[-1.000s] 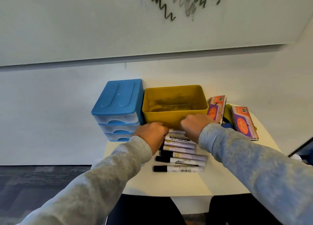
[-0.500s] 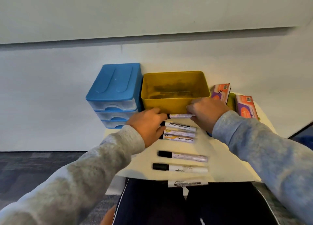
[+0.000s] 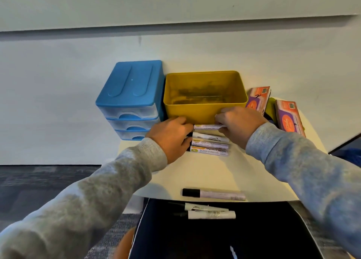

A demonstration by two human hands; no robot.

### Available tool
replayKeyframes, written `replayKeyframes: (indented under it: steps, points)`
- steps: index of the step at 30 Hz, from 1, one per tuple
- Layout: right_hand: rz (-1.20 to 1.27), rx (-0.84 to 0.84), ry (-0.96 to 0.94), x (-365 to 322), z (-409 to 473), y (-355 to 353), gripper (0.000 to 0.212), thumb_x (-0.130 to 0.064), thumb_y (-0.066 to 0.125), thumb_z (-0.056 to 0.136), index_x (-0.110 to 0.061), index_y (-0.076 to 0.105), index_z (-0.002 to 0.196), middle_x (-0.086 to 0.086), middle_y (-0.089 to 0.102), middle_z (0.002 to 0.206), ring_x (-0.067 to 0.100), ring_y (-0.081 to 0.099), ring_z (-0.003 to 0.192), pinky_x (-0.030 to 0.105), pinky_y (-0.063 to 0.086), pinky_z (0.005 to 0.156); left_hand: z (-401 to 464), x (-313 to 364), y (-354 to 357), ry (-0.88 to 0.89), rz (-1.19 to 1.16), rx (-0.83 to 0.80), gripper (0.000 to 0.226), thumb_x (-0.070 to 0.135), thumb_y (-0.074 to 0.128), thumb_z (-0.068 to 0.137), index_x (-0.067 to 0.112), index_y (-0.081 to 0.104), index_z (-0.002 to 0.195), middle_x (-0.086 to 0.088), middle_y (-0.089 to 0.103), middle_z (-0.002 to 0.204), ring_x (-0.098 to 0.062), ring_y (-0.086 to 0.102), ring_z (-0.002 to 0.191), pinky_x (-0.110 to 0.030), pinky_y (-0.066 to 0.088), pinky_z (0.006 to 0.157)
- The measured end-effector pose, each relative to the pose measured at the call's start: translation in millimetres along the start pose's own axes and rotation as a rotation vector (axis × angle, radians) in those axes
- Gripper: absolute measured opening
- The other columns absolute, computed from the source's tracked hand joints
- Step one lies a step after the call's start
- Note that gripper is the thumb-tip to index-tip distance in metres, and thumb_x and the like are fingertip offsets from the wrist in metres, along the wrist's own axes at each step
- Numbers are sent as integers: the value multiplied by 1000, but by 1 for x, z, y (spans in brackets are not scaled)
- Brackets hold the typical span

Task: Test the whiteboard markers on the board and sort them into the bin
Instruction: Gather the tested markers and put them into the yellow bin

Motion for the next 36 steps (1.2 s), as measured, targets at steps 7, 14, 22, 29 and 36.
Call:
replayKeyframes:
  steps: [7,14,22,29,36]
  points:
    - [9,17,-10,-1,4,3,22,-29,59,98,-23,65,119,1,65,111,25,65,100,40,59,81,0,-2,4,22,6,14,33,41,51,100,28,58,130,5,59,119,-19,59,103,-35,56,82]
    - [13,25,-17,1,2,1,22,-29,58,99,-23,64,119,0,64,113,25,64,102,42,59,83,3,-1,-1,31,66,-59,33,34,49,102,27,57,133,3,61,125,-23,60,109,-39,56,86]
    - [45,64,-75,41,-2,-47,13,-28,61,97,-23,68,106,-2,62,99,21,55,85,35,44,70,22,-1,-3,48,234,-186,15,21,63,95,26,65,110,-1,67,102,-25,66,87,-38,56,68]
    - [222,273,-47,68,27,-75,11,-22,74,89,-21,74,100,-5,63,87,17,53,76,30,39,71,34,2,-3,51,235,-306,16,34,61,96,23,65,108,0,65,105,-24,65,90,-37,55,72]
    - [171,53,42,59,97,-39,9,-26,75,87,-20,75,94,6,69,89,30,63,85,37,53,77,26,6,-13,94,230,-233,14,29,60,99,24,63,112,0,66,107,-23,65,92,-38,57,80]
Point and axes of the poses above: each hand's wrist, its own z-axis towards the middle knuckle, its own y-axis out of the palm, x = y × z, the point moved 3 cm from there along z, towards the middle knuckle
